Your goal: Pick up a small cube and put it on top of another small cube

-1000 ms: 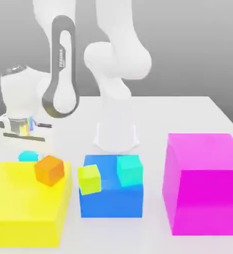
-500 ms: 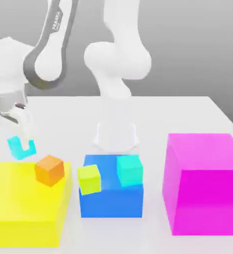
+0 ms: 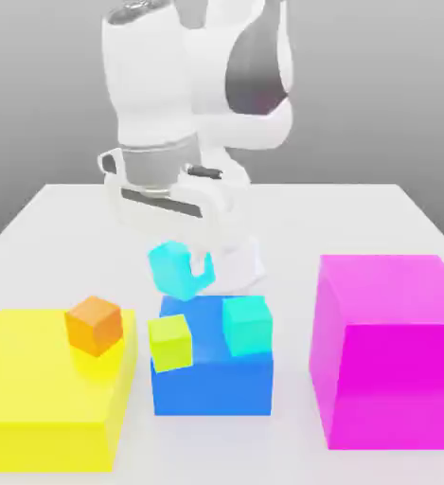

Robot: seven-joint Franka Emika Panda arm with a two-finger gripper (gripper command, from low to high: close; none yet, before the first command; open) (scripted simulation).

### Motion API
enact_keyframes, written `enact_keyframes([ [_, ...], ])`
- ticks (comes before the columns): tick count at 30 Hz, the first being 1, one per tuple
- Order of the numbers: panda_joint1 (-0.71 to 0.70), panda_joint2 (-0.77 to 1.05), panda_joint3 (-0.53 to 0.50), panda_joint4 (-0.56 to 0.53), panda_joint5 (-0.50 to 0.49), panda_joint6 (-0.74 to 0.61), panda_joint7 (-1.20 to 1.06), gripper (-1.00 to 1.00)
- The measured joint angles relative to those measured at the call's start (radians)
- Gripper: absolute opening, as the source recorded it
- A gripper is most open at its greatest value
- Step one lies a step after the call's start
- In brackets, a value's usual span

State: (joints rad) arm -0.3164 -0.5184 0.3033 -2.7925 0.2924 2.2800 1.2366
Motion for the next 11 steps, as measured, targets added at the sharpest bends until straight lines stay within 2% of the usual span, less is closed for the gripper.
enact_keyframes([
  [3,0.034,-0.029,0.085,-0.010,-0.009,-0.008,0.082,-1.00],
  [7,0.026,0.073,0.136,-0.057,-0.006,0.142,0.101,-1.00],
  [8,0.023,0.097,0.144,-0.067,-0.005,0.177,0.102,1.00],
  [11,0.023,0.097,0.144,-0.067,-0.005,0.177,0.102,1.00],
])
